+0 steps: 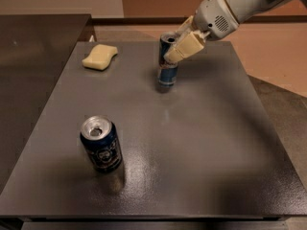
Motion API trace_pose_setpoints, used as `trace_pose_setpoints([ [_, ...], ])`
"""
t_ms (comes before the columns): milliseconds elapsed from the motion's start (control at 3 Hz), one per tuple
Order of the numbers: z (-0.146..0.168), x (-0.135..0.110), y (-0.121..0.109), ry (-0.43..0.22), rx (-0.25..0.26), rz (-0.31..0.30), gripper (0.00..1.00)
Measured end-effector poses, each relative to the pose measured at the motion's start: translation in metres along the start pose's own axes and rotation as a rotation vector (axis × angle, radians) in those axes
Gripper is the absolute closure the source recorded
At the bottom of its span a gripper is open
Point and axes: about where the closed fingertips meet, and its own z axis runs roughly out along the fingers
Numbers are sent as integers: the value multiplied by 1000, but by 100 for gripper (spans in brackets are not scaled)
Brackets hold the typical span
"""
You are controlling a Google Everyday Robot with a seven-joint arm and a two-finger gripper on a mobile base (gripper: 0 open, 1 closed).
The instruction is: Move redbull can near pepsi can
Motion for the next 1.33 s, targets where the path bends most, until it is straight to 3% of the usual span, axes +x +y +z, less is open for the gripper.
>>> trace_pose_setpoints([
  [1000,0,-10,102,6,-177,-151,100],
  [1333,5,-15,149,21,-225,-192,100],
])
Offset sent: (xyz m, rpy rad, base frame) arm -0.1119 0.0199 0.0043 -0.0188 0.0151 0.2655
